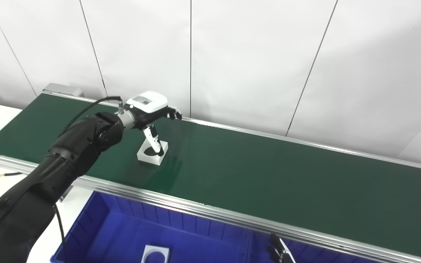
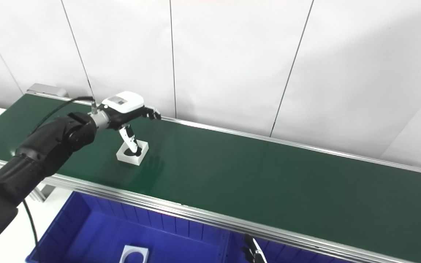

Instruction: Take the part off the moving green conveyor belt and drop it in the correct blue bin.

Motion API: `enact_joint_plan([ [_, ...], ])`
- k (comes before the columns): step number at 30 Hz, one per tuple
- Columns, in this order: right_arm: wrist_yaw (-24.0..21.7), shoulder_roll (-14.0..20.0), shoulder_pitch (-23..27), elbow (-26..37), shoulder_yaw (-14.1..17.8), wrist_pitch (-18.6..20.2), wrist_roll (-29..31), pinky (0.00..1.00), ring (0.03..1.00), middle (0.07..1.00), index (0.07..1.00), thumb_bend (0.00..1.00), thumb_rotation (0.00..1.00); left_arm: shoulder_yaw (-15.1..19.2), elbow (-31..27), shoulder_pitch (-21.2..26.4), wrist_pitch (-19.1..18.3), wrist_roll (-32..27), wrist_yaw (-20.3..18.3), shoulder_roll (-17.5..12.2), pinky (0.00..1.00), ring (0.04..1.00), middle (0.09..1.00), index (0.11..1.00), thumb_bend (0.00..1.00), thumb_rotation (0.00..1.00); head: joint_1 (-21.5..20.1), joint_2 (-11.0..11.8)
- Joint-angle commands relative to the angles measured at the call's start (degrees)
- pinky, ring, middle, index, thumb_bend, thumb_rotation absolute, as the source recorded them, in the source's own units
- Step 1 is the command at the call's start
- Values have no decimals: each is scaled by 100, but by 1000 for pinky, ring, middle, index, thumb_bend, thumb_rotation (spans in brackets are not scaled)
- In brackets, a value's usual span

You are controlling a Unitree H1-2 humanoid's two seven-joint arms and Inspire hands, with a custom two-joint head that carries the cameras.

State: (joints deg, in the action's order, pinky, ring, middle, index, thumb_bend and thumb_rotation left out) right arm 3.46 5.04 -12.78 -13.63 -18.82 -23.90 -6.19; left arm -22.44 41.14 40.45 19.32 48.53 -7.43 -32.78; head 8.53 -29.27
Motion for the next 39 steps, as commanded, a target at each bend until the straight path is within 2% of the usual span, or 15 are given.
enact_joint_plan([
  [1, 39, -11, -24, 246, -32, -302, -37, 889, 893, 928, 931, 781, 946, 3, 33, 241, -186, 65, 315, -13, 666, 759, 784, 810, 1000, 281, -30, -16],
  [5, 33, 11, -102, 346, -45, -302, -33, 885, 889, 922, 924, 783, 937, -62, 191, 202, -394, 38, 370, 55, 700, 800, 812, 831, 1000, 287, -59, -60],
  [9, -31, 19, -202, 460, -40, -301, 8, 895, 891, 927, 921, 787, 930, -142, 272, 172, -426, 36, 406, 86, 667, 775, 795, 818, 1000, 295, -104, -108],
  [15, -33, 47, -366, 710, -63, -298, -200, 875, 890, 925, 921, 795, 951, -132, 398, 14, -783, -118, 324, 304, 689, 792, 815, 830, 1000, 323, -218, -230],
  [19, -77, 37, -434, 834, -68, -294, -225, 872, 894, 928, 919, 801, 948, -246, 588, -57, -782, -126, 454, 443, 670, 787, 810, 822, 1000, 323, -261, -276],
  [24, -97, 21, -483, 969, -95, -298, -283, 864, 894, 931, 915, 799, 951, -507, 721, -137, -946, 24, 498, 583, 703, 813, 829, 833, 1000, 359, -296, -348],
  [28, -129, 13, -484, 1006, -124, -294, -257, 868, 899, 934, 918, 784, 945, -826, 809, -152, -985, 186, 554, 645, 711, 807, 825, 807, 1000, 320, -314, -359],
  [32, -157, 12, -480, 1011, -154, -295, -237, 878, 906, 934, 925, 795, 945, -1174, 947, -98, -918, 345, 813, 623, 696, 757, 781, 749, 961, 166, -343, -386],
  [33, -160, 12, -483, 1017, -160, -295, -238, 879, 906, 934, 925, 798, 945, -1286, 1001, -90, -964, 437, 978, 639, 695, 752, 775, 743, 954, 150, -354, -395],
  [35, -175, 6, -502, 1044, -167, -295, -233, 878, 904, 932, 926, 801, 945, -1479, 1108, -73, -1029, 578, 1224, 671, 610, 656, 698, 669, 864, 40, -370, -424],
  [36, -182, 0, -517, 1065, -167, -295, -239, 879, 904, 932, 926, 801, 945, -1551, 1151, -68, -1049, 615, 1304, 685, 552, 597, 640, 582, 696, 43, -362, -434],
  [37, -187, -5, -527, 1080, -166, -295, -244, 879, 905, 933, 926, 802, 945, -1598, 1180, -61, -1056, 616, 1346, 690, 436, 479, 528, 531, 595, 17, -362, -434],
  [38, -190, -6, -532, 1092, -170, -296, -244, 879, 906, 933, 927, 803, 946, -1623, 1212, -54, -1042, 598, 1381, 706, 395, 439, 490, 514, 561, 8, -352, -437],
  [39, -192, -7, -534, 1098, -172, -298, -243, 881, 906, 933, 927, 795, 943, -1645, 1235, -46, -1031, 576, 1407, 715, 291, 329, 465, 496, 538, 3, -352, -437],
])
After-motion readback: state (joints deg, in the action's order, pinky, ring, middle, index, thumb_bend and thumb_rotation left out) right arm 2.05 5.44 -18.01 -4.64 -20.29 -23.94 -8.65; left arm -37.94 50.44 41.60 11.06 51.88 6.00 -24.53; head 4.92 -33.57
